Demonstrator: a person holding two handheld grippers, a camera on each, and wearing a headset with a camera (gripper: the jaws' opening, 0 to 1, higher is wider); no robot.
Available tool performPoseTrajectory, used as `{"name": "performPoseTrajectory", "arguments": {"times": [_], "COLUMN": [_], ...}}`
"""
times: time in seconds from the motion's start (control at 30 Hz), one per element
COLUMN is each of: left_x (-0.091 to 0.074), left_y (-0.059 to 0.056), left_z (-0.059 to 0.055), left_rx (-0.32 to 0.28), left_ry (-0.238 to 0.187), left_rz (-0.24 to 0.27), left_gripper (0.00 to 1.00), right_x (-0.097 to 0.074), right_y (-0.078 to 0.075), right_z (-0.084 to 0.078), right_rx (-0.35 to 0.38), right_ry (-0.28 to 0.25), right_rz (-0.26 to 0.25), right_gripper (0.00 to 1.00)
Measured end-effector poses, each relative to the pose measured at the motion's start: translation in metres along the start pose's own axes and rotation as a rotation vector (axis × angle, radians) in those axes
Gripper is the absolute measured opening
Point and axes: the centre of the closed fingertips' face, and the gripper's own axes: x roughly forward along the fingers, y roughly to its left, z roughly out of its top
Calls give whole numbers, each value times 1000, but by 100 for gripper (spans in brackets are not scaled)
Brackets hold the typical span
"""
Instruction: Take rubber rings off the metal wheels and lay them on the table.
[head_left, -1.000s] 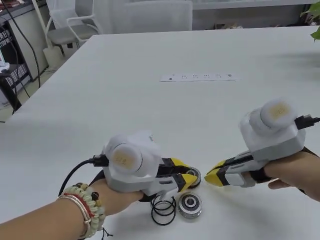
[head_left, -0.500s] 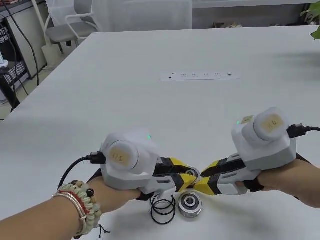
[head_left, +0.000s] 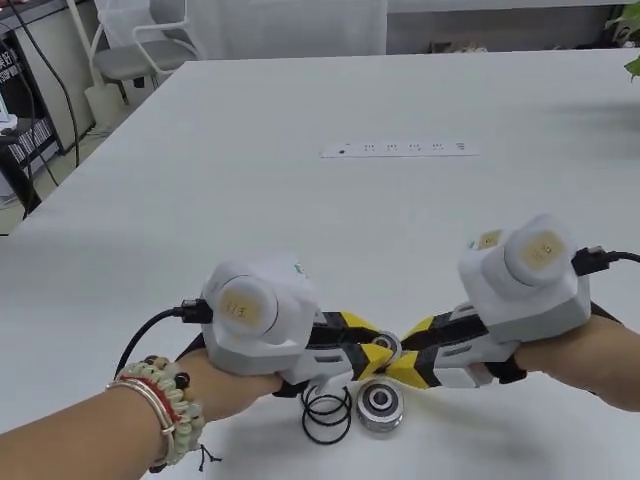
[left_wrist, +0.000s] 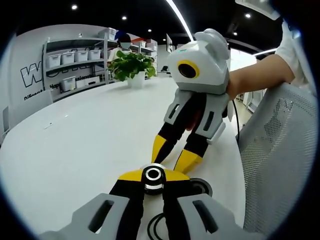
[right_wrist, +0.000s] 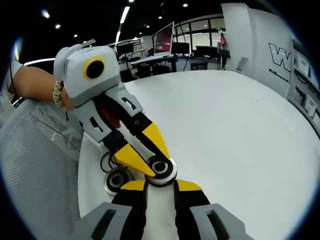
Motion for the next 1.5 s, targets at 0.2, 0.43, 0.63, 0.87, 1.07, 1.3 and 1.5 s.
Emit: {"name": "performPoseTrajectory", "arguments": {"times": [0.2,0.43,0.63,0.87,1.07,1.3,1.5], "left_x": [0,0,-1,-1,-1,-2,-2], "left_y": [1,1,1,1,0,2,1], "left_z": [0,0,0,-1,-1,-1,0], "left_rx": [-1,-1,-1,-3,-1,12,13], "left_ry": [0,-2,-4,-5,-6,5,9], "left_rz": [-2,-2,-1,-1,0,-4,-10], "left_gripper": [8,8,8,8,8,8,8], "right_x": [-1,0,0,1,1,-3,-4], "right_y": [0,-1,-5,-6,-10,-17,-15], "right_z": [0,0,-5,-5,-6,-4,-4], "right_rx": [-39,-42,-72,-37,87,151,233], "right_ry": [6,5,31,29,20,6,-5], "right_rz": [1,5,-12,-16,-16,-43,-37], "right_gripper": [15,14,0,0,0,0,0]}}
